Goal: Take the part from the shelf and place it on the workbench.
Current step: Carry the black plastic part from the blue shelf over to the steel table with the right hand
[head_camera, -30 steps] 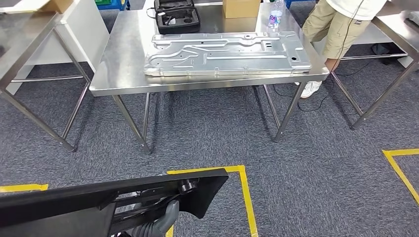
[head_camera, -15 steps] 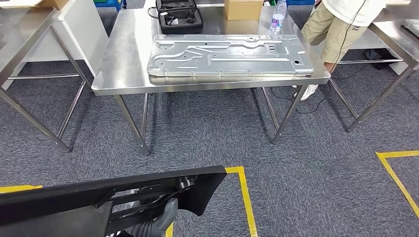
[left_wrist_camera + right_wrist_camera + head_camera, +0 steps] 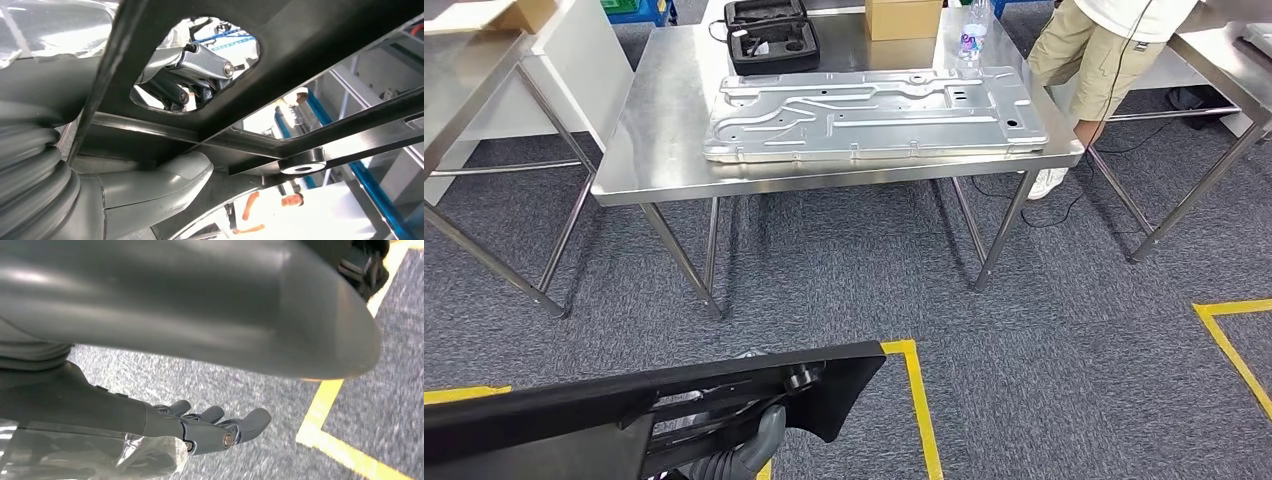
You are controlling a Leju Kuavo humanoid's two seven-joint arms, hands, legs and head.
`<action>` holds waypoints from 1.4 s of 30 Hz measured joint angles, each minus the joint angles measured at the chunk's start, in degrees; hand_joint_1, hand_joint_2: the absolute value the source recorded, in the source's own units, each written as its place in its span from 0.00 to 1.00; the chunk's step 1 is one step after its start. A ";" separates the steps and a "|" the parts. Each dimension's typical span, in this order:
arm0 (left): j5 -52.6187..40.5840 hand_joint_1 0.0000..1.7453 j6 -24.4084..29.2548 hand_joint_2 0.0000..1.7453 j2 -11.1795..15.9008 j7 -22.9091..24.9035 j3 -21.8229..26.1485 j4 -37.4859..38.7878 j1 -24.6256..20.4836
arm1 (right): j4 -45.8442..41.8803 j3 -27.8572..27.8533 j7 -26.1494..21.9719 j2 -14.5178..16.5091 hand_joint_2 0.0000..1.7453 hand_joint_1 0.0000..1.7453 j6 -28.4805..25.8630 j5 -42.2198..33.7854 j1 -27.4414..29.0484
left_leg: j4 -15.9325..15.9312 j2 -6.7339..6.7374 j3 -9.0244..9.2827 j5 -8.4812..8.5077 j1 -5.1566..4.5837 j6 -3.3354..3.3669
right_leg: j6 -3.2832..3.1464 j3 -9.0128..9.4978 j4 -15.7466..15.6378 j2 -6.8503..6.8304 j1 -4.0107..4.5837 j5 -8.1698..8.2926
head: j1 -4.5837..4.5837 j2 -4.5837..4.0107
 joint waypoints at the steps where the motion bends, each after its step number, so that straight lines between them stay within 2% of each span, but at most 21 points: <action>1: 0.01 1.00 0.00 1.00 0.00 0.01 0.00 0.00 0.01 | 0.00 0.01 0.02 0.01 0.00 0.00 0.03 0.01 0.04 | -0.50 0.00 -0.22 1.03 0.00 0.06 | 0.04 0.28 0.00 0.07 0.02 -0.22 | -0.01 0.00; 2: 0.02 1.00 0.00 1.00 0.00 0.01 0.00 0.00 0.01 | 0.00 0.01 0.04 0.01 0.00 0.00 0.05 0.01 0.05 | -3.40 0.00 0.80 3.09 -0.01 0.18 | 0.13 0.69 0.01 0.16 0.03 -0.50 | -0.01 0.00; 4: 0.02 1.00 0.00 1.00 0.00 0.01 0.01 0.00 -0.01 | 0.00 0.01 0.07 0.02 0.00 0.00 0.08 0.01 0.05 | -12.77 -0.04 4.80 8.02 -0.11 0.73 | 0.43 1.60 -0.01 0.32 0.05 -1.17 | -0.01 0.00; 6: 0.01 1.00 0.00 1.00 0.00 0.01 0.01 -0.01 -0.03 | 0.00 0.00 0.10 0.04 0.00 0.00 0.05 0.02 -0.04 | -18.57 -0.09 7.31 10.10 -0.41 1.39 | 0.96 2.11 -0.06 0.42 0.14 -1.79 | 0.00 0.00; 9: 0.02 1.00 0.00 1.00 -0.01 0.01 0.01 -0.02 -0.02 | 0.00 0.00 0.16 0.02 0.00 0.00 0.05 0.03 -0.07 | -19.55 -0.19 7.97 9.69 -0.64 2.27 | 1.88 2.44 0.36 0.45 0.06 -2.08 | 0.01 0.01; 11: 0.03 1.00 0.00 1.00 -0.02 0.01 0.00 -0.02 -0.08 | 0.00 0.01 0.14 0.01 0.00 0.00 0.08 0.03 -0.07 | -19.82 -0.23 9.10 9.36 -0.41 2.91 | 2.43 1.76 2.80 0.40 0.02 -2.99 | 0.09 0.01; 12: 0.03 1.00 0.00 1.00 -0.02 0.01 0.00 -0.02 -0.11 | 0.00 0.02 0.12 0.01 0.00 0.00 0.08 0.03 -0.10 | -19.91 -0.21 9.66 9.19 -0.29 3.16 | 2.62 0.55 5.28 0.36 -0.04 -4.04 | 0.17 0.01; 14: 0.03 1.00 0.00 1.00 -0.02 0.01 0.00 -0.02 -0.11 | 0.00 0.02 0.08 0.03 0.00 0.00 0.08 0.03 -0.07 | -19.92 -0.19 10.21 8.66 -0.32 3.57 | 2.92 -4.11 12.89 0.32 -0.21 -6.87 | 0.32 0.00; 16: 0.02 1.00 0.00 1.00 -0.02 0.01 -0.01 -0.02 -0.02 | 0.00 0.03 0.06 0.03 0.00 0.00 0.08 0.03 0.10 | -19.91 -0.30 10.79 8.03 -0.38 3.63 | 3.11 -8.13 17.69 0.30 -0.35 -7.91 | 0.36 0.00; 18: 0.02 1.00 0.00 1.00 -0.02 0.01 -0.02 -0.02 0.03 | 0.00 0.04 0.05 -0.01 0.00 0.00 0.08 0.03 0.20 | -19.90 -0.42 11.91 7.17 -0.36 3.40 | 3.06 -7.86 13.86 0.28 -0.38 -4.31 | 0.40 0.00; 19: 0.03 1.00 0.00 1.00 -0.02 0.01 -0.02 -0.02 0.02 | 0.00 0.04 0.05 -0.03 0.00 0.00 0.08 0.03 0.21 | -19.93 -0.44 12.46 6.63 -0.34 3.21 | 2.95 -6.45 9.47 0.17 -0.38 -1.24 | 0.42 0.00; 21: 0.02 1.00 0.00 1.00 -0.02 0.02 -0.02 -0.02 0.00 | 0.00 0.03 0.05 -0.05 0.00 0.00 0.07 0.03 0.16 | -19.96 -0.40 13.34 5.76 -0.41 2.70 | 2.54 -4.10 2.93 -0.11 -0.18 1.65 | 0.35 0.00; 26: -0.02 1.00 0.00 1.00 -0.02 0.02 -0.03 -0.09 -0.05 | 0.00 0.04 0.04 -0.06 0.00 0.00 0.05 0.03 0.25 | -17.91 -0.38 13.33 4.74 -0.44 1.25 | 0.73 -2.73 1.25 -0.16 0.07 1.54 | 0.25 0.00; 28: -0.04 1.00 0.00 1.00 -0.02 0.03 -0.01 -0.14 -0.12 | 0.00 0.02 0.03 -0.10 0.00 0.00 0.02 0.03 0.12 | -12.07 -0.39 10.12 3.22 -0.29 0.80 | 0.16 -1.79 1.10 -0.05 -0.03 1.06 | 0.12 0.00; 30: -0.07 1.00 0.00 1.00 -0.01 0.03 0.00 -0.15 -0.05 | 0.00 0.00 0.03 -0.14 0.00 0.00 -0.01 0.03 0.07 | -4.41 -0.39 4.98 0.64 -0.22 0.46 | -0.11 -1.11 1.10 0.04 0.06 0.33 | 0.03 0.00; 32: -0.07 1.00 0.00 1.00 0.00 0.03 0.00 -0.15 0.06 | 0.00 0.01 0.03 -0.14 0.00 0.00 0.02 0.03 0.16 | -1.73 -0.39 1.71 -0.23 -0.20 0.35 | -0.12 -0.09 1.10 0.16 0.15 -0.56 | 0.01 0.00; 33: -0.06 1.00 0.00 1.00 0.00 0.03 0.00 -0.15 0.08 | 0.00 0.01 0.03 -0.14 0.00 0.00 0.03 0.03 0.20 | -3.35 -0.40 1.53 0.99 -0.21 0.45 | -0.07 0.58 1.10 0.23 0.18 -1.04 | 0.01 0.00; 36: -0.06 1.00 0.00 1.00 0.01 0.04 0.01 -0.16 0.08 | 0.00 0.00 0.03 -0.02 0.00 0.00 0.03 0.03 0.15 | -14.50 -0.44 4.51 8.72 -0.60 1.42 | 0.37 2.66 1.02 0.43 0.21 -2.55 | 0.02 0.00; 37: -0.08 1.00 -0.01 1.00 0.01 0.04 0.04 -0.16 0.11 | 0.00 -0.01 0.04 0.06 0.00 0.00 -0.04 0.03 0.07 | -16.78 -0.56 5.14 9.93 -0.87 1.86 | 0.68 3.03 0.97 0.46 0.19 -2.95 | 0.01 0.00; 39: -0.11 1.00 -0.01 1.00 0.02 0.03 0.10 -0.24 0.15 | -0.01 -0.02 0.03 0.26 0.00 0.00 -0.09 0.04 -0.02 | -17.97 -0.74 5.45 10.17 -1.28 2.74 | 1.43 3.40 1.17 0.45 0.18 -3.16 | -0.04 0.00; 42: -0.09 1.00 -0.01 1.00 -0.01 -0.01 0.10 -0.40 0.06 | -0.02 0.01 0.01 0.32 0.00 0.00 0.07 0.04 -0.01 | -18.90 -0.82 7.30 10.67 -0.85 3.62 | 2.24 3.02 3.52 0.34 0.21 -3.47 | -0.04 0.00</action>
